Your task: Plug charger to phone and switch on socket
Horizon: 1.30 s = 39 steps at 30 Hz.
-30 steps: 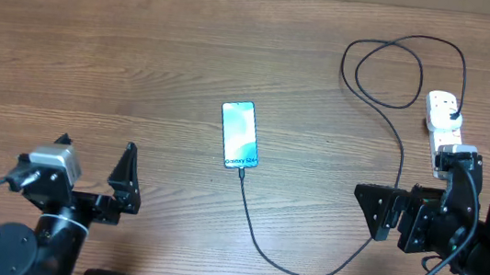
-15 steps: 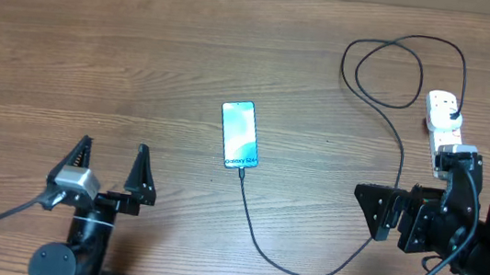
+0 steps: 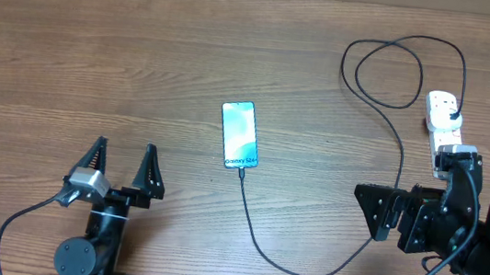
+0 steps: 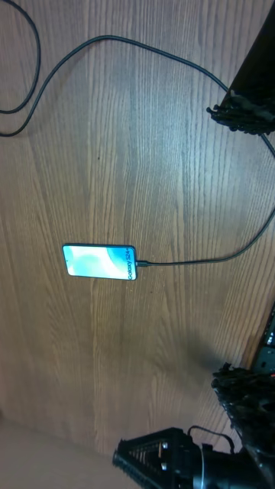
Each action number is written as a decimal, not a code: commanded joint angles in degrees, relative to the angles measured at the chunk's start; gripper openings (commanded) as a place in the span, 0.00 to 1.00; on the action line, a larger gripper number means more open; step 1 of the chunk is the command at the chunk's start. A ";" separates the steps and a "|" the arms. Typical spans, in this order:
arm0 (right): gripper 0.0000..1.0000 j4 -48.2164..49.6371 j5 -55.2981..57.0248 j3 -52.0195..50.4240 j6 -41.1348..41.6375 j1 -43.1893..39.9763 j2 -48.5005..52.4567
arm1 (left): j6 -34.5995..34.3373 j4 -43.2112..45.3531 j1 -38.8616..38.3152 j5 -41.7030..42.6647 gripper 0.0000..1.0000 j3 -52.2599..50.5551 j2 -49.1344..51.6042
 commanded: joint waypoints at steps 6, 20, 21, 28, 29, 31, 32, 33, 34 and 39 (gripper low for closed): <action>1.00 0.15 -0.09 1.27 -0.26 0.26 -0.20 | -2.36 -6.80 0.33 -3.69 0.99 -0.72 -0.72; 1.00 0.15 -0.09 1.27 -0.26 0.26 -0.20 | -1.53 -14.32 0.33 -4.26 1.00 -0.70 -0.63; 1.00 0.15 -0.09 1.27 -0.26 0.26 -0.20 | -1.53 -14.32 0.33 -4.26 1.00 -0.70 -0.63; 1.00 0.15 -0.09 1.27 -0.26 0.26 -0.20 | -1.53 -14.32 0.33 -4.26 1.00 -0.70 -0.63; 1.00 0.15 -0.09 1.27 -0.26 0.26 -0.20 | -1.53 -14.32 0.33 -4.26 0.99 -0.70 -0.63; 1.00 0.15 -0.09 1.27 -0.26 0.26 -0.20 | -1.53 -14.32 0.33 -4.26 1.00 -0.70 -0.63; 1.00 0.15 -0.09 1.27 -0.26 0.26 -0.20 | -1.53 -14.32 0.33 -4.26 0.99 -0.70 -0.63; 1.00 0.15 -0.09 1.27 -0.26 0.26 -0.20 | -1.53 -14.32 0.33 -4.26 0.99 -0.70 -0.63; 1.00 0.15 -0.09 1.27 -0.26 0.26 -0.20 | -1.53 -14.32 0.33 -4.26 1.00 -0.70 -0.63; 1.00 0.15 -0.09 1.27 -0.26 0.26 -0.20 | -1.53 -14.32 0.33 -4.26 0.99 -0.70 -0.63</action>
